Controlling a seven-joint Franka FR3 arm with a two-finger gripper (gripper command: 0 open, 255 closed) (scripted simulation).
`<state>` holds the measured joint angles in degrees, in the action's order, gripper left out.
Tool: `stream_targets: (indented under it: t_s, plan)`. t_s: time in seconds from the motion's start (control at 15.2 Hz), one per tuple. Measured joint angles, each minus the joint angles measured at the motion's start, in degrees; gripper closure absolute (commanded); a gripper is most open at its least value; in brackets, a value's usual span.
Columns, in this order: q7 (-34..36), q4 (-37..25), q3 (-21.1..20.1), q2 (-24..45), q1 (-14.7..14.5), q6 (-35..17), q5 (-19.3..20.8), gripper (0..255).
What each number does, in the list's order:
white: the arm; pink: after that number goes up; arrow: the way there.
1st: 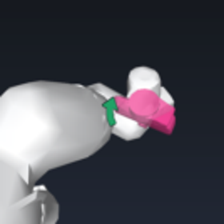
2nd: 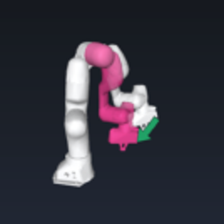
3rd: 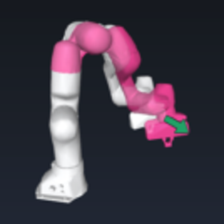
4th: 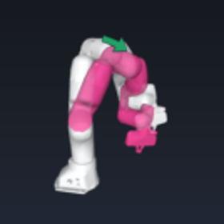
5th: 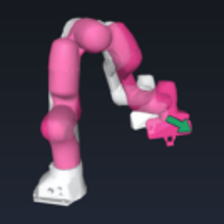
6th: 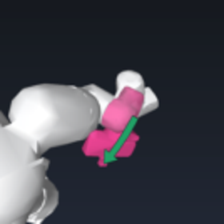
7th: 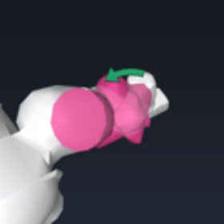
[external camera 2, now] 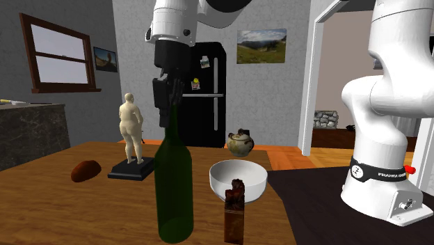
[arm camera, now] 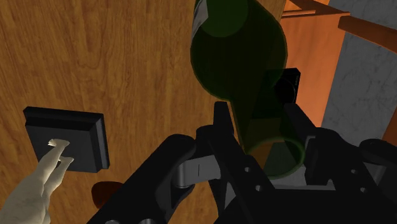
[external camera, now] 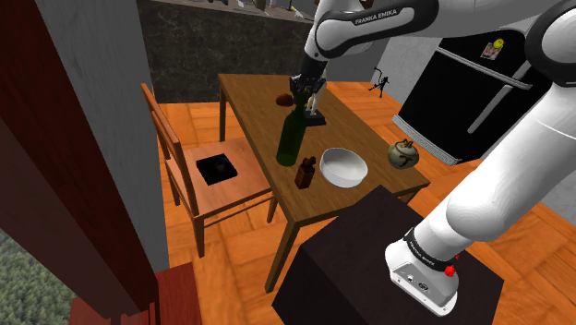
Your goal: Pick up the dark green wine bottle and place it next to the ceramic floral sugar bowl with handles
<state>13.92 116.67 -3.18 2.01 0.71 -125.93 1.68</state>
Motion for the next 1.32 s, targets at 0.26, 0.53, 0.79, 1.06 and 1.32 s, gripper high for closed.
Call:
stream_targets:
  t_s: [0.26,0.53,0.79,1.06,1.32]
  plan:
    - [0.0,0.0,0.0,0.0,0.0,0.0,0.0,255]
    - [0.0,0.0,0.0,0.0,0.0,0.0,0.0,255]
    - [0.0,-1.5,0.0,-0.8,0.0,2.3,-0.1,255]
    - [-0.2,-3.5,0.0,-1.6,0.0,5.1,-0.2,255]
    - [-0.3,-5.9,0.0,-2.2,0.0,8.1,-0.3,255]
